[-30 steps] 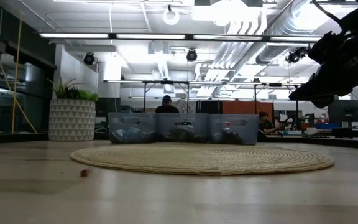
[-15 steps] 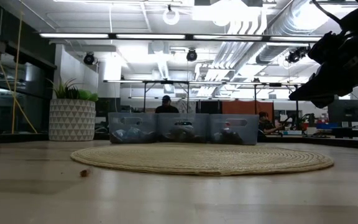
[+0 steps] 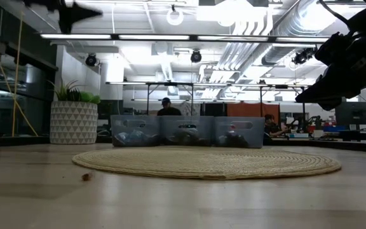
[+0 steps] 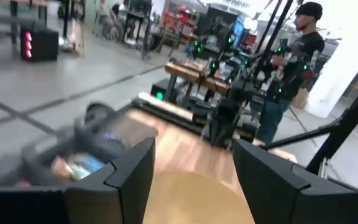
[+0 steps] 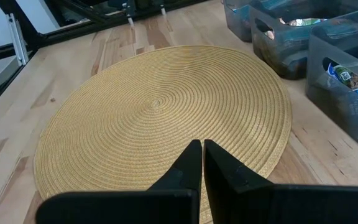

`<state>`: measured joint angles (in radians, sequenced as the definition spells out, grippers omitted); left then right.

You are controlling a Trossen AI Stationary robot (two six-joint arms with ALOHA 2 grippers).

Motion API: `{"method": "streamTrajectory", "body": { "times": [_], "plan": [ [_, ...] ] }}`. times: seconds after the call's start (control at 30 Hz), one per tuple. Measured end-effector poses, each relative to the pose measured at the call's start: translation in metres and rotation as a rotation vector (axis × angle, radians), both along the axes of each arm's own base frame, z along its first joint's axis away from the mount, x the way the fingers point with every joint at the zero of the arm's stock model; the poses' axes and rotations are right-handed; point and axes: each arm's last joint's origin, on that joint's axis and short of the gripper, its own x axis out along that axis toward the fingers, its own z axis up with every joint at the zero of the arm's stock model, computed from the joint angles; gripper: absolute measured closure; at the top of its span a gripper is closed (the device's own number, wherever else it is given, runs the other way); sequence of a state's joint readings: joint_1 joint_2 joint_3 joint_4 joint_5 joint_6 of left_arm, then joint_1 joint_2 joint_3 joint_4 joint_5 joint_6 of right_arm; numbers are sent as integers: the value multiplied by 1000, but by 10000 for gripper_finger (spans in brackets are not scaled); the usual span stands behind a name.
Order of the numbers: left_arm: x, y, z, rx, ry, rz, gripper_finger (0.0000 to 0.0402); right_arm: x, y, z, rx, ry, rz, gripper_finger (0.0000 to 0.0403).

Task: Pick and place Granola Bars by type
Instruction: Return to Home Position

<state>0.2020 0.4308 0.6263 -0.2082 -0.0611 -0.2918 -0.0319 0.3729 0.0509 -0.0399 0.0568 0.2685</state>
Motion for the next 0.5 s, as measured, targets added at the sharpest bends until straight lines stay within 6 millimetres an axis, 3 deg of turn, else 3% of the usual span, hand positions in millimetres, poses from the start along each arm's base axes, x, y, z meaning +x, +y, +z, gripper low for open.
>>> {"method": "streamTrajectory", "body": {
  "times": [0.27,0.37,0.5],
  "plan": [
    [15,2,-72,-73,169,-42,188,0,0,0,0,0,0,402],
    [20,2,-91,-167,235,-73,188,0,0,0,0,0,0,402],
    [23,1,-97,-12,293,-142,188,0,0,0,0,0,0,402]
  ]
}}
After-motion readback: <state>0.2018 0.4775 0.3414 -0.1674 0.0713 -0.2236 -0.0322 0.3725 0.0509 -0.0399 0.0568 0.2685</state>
